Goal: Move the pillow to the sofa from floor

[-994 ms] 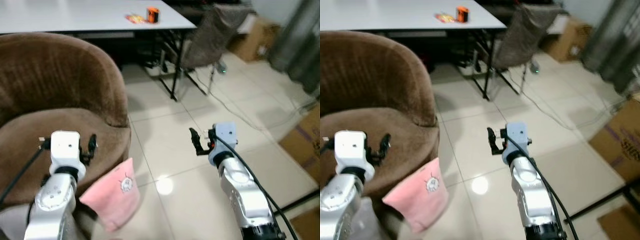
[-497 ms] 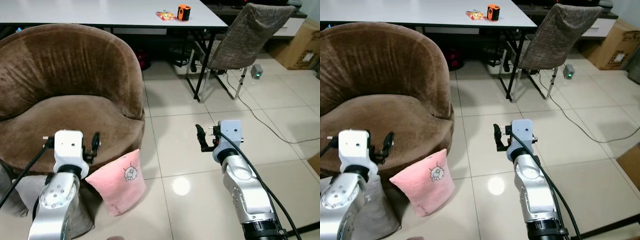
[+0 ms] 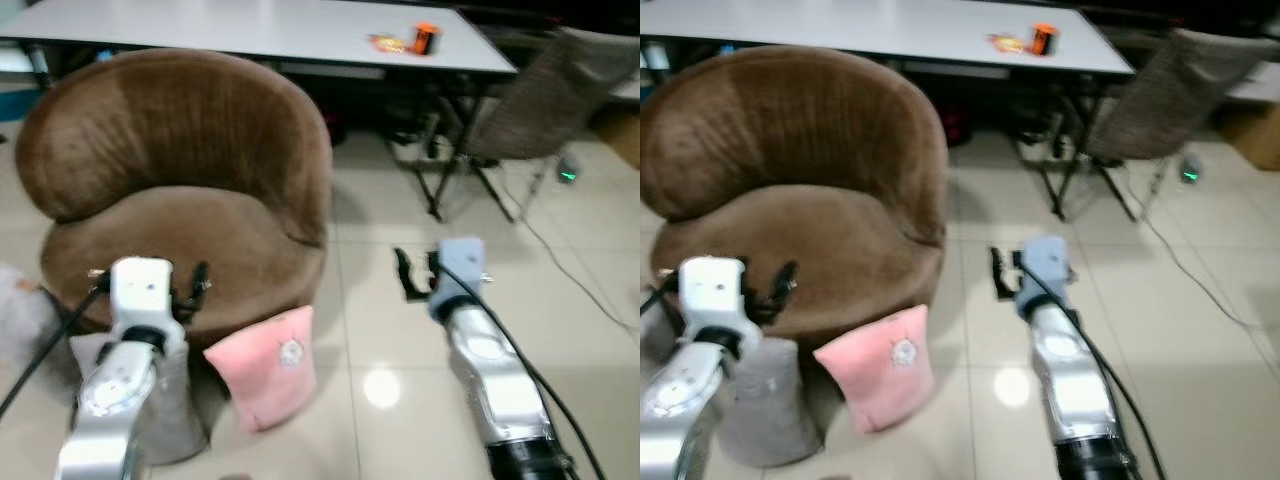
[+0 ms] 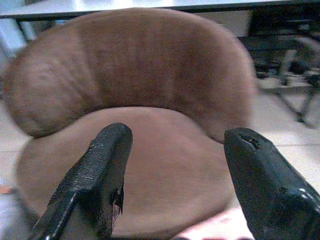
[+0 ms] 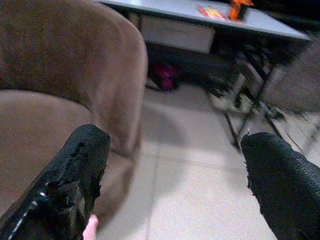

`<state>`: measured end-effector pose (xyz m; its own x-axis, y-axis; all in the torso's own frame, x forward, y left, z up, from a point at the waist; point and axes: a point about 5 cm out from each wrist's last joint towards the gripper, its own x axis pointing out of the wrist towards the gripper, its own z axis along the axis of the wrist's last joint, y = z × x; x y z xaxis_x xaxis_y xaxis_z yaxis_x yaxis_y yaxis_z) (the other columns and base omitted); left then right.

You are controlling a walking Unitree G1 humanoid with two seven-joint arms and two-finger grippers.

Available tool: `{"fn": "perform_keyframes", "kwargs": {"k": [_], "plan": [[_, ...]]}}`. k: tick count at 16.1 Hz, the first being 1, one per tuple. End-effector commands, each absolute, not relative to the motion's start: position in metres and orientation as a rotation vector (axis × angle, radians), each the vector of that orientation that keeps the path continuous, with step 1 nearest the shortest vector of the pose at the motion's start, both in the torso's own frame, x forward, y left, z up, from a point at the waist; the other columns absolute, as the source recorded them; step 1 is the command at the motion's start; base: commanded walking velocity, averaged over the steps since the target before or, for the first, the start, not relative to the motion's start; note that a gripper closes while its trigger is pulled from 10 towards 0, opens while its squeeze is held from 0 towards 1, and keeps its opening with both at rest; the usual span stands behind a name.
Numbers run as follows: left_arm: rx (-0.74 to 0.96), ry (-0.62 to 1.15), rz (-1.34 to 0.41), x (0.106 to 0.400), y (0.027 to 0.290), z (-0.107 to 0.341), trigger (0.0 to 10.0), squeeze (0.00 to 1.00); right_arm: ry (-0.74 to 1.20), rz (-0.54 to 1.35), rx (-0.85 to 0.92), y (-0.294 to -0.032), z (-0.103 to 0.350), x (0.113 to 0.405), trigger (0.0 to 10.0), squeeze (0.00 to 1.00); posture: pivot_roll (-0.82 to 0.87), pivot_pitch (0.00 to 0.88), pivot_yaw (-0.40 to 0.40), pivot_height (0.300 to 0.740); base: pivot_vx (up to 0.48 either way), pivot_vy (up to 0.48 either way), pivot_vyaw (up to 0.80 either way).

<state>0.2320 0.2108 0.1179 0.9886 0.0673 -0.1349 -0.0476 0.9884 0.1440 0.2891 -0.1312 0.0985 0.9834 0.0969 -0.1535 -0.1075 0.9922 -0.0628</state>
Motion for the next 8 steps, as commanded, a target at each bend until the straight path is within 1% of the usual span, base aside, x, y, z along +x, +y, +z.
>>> {"fn": "perform_keyframes", "kwargs": {"k": [1, 2, 5, 6, 7, 8], "plan": [[0.131, 0.142, 0.030, 0.2337, 0.2043, 0.1178, 10.0, 0.00, 0.164, 0.076, -0.090, -0.1424, 0.0954, 0.2876, 10.0, 1.00, -0.06, 0.000, -0.047, 0.740, 0.300, 0.000, 0.00], [0.132, 0.143, 0.033, 0.2334, 0.2050, 0.1181, 10.0, 0.00, 0.167, 0.080, -0.086, -0.1420, 0.0952, 0.2877, 10.0, 1.00, -0.05, 0.000, -0.050, 0.740, 0.300, 0.000, 0.00], [0.131, 0.142, 0.041, 0.2328, 0.2058, 0.1186, 10.0, 0.00, 0.169, 0.083, -0.097, -0.1408, 0.0958, 0.2893, 10.0, 1.00, -0.05, 0.000, -0.055, 0.740, 0.301, 0.000, 0.80], [0.131, 0.140, 0.042, 0.2329, 0.2058, 0.1188, 10.0, 0.00, 0.165, 0.089, -0.083, -0.1402, 0.0967, 0.2901, 10.0, 1.00, -0.05, 0.000, -0.055, 0.740, 0.300, 0.000, 0.00], [0.130, 0.139, 0.043, 0.2333, 0.2059, 0.1191, 10.0, 0.00, 0.156, 0.109, -0.077, -0.1386, 0.0982, 0.2908, 10.0, 0.00, -0.05, 0.000, -0.055, 0.740, 0.300, 0.000, 0.00], [0.129, 0.138, 0.043, 0.2338, 0.2056, 0.1193, 10.0, 0.00, 0.150, 0.118, -0.081, -0.1379, 0.0994, 0.2910, 10.0, 0.00, -0.06, 0.000, -0.056, 0.740, 0.304, 0.000, 0.00]]}}
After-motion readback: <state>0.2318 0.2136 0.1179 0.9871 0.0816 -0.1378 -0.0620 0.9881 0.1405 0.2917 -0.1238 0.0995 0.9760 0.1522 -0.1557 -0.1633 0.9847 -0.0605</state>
